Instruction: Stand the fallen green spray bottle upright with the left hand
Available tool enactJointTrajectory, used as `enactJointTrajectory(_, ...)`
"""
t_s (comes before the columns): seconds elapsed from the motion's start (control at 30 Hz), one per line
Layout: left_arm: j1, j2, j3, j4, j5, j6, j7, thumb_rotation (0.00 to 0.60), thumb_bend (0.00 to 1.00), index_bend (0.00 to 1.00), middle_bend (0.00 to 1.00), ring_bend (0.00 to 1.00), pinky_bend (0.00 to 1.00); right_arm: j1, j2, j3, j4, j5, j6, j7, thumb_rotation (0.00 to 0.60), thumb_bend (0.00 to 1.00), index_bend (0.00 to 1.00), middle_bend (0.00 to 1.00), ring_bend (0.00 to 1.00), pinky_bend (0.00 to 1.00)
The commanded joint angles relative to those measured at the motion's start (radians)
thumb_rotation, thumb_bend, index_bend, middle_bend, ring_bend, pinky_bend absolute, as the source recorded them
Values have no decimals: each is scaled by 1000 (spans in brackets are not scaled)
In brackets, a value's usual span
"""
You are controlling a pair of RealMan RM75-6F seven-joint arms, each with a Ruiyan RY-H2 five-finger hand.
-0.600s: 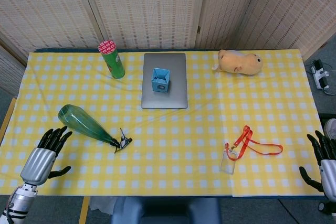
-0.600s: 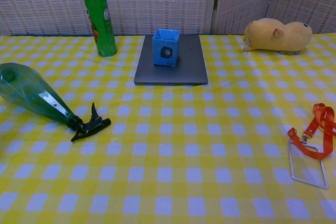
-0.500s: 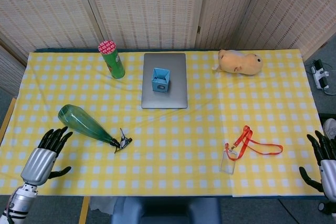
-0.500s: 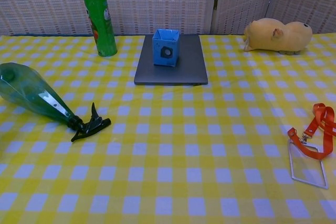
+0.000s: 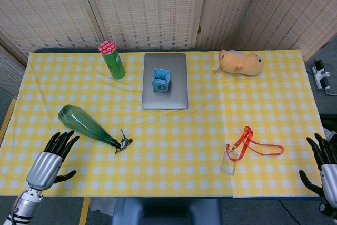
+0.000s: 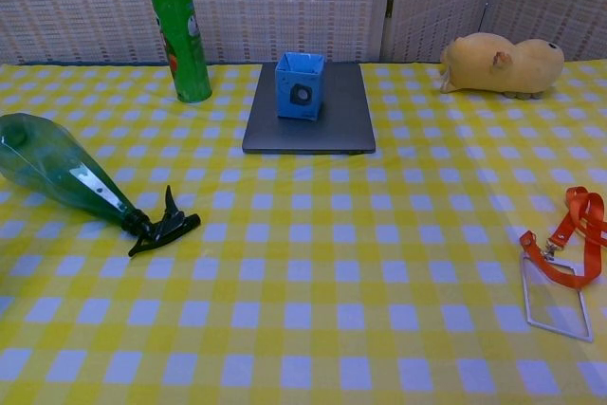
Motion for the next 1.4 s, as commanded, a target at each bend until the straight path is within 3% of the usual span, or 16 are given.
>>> enactJointTrajectory(0.03, 16, -38, -25, 17, 38, 84, -4, 600, 145, 123, 461, 434, 505, 0, 1, -1, 2, -2, -2, 4, 600, 376, 0, 0, 0, 0)
enactJointTrajectory(0.1, 4, -44, -30, 19, 52, 84, -21, 600, 140, 180, 859, 832, 892, 2, 1, -3, 2, -2, -8, 4, 600, 377, 0, 0, 0, 0)
enactJointTrajectory(0.13, -10, -39, -30, 13, 53, 63, -40, 600, 139, 222, 976, 968, 990, 4, 1, -3, 1, -3, -11, 2, 600, 377, 0, 0, 0, 0)
enactJointTrajectory(0.17, -23, -31, -26, 7, 50, 35, -50, 600, 139, 246, 999, 995, 1000, 5, 0, -4, 1, -4, -13, 0, 600, 377, 0, 0, 0, 0)
enactJointTrajectory(0.27, -66, -17, -34, -9, 25, -55, -26, 600, 142, 319, 1000, 1000, 1000, 4, 0, -7, -3, -7, -15, -5, 600, 376, 0, 0, 0, 0)
enactJointTrajectory(0.4, -102, -99, -81, 62, 16, -71, 68, 600, 148, 422, 1000, 1000, 1000, 0, 4, -6, -13, 13, -19, -7, 600, 376, 0, 0, 0, 0)
enactJointTrajectory(0.5, -140, -138, -90, 112, 16, -123, 120, 600, 167, 429, 1000, 1000, 1000, 3, 7, -2, -19, 20, -22, -5, 600, 376, 0, 0, 0, 0)
enactJointTrajectory(0.63, -169, -189, -98, 168, 2, -169, 211, 600, 308, 437, 1000, 1000, 1000, 8, -1, 4, -12, 34, -30, -21, 600, 377, 0, 0, 0, 0)
enactJointTrajectory(0.73, -187, -216, -103, 185, -17, -201, 240, 600, 306, 422, 1000, 1000, 1000, 15, -4, 13, -12, 56, -44, -25, 600, 377, 0, 0, 0, 0)
enactJointTrajectory(1.03, -268, -261, -107, 258, -84, -347, 203, 600, 309, 412, 1000, 1000, 1000, 29, 5, 8, -13, 59, -78, -9, 600, 377, 0, 0, 0, 0)
enactJointTrajectory(1.4, -312, -319, -103, 395, -94, -362, 170, 600, 307, 412, 1000, 1000, 1000, 49, 8, 15, -17, 106, -126, -14, 600, 376, 0, 0, 0, 0)
